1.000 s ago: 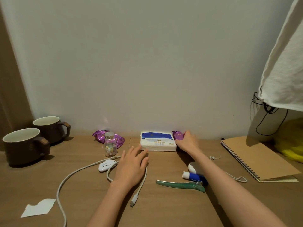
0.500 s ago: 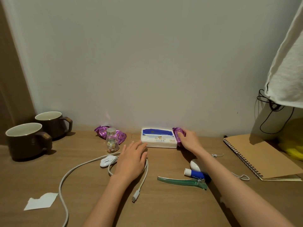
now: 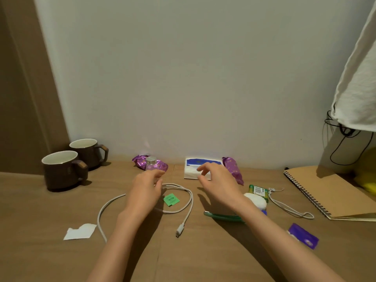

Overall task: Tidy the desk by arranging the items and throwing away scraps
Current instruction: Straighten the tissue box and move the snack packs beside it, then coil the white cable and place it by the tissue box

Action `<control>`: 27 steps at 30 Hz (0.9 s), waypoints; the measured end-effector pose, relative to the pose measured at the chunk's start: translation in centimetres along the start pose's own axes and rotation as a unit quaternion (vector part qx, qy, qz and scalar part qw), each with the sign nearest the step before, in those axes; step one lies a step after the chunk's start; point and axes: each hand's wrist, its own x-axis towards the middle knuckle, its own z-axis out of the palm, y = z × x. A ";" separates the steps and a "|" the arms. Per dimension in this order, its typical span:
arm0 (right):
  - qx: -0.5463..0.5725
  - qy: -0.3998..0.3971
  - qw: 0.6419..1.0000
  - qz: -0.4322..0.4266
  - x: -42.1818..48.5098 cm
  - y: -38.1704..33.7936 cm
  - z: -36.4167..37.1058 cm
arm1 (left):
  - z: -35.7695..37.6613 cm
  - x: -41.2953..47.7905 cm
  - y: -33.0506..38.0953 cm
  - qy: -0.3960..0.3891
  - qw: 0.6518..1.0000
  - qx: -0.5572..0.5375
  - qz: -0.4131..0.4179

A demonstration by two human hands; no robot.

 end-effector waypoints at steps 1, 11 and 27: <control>-0.009 -0.014 1.000 -0.002 -0.3 -0.6 0.5 | -0.4 -0.4 -0.5 -0.001 1.000 0.003 -0.003; -0.008 -0.082 0.994 0.070 -0.1 -2.5 5.2 | -1.7 -2.2 -4.0 -0.046 0.993 0.090 -0.065; 0.125 -0.083 0.986 0.069 -1.1 -3.0 3.3 | -2.2 -2.6 -4.5 0.005 0.981 0.164 -0.108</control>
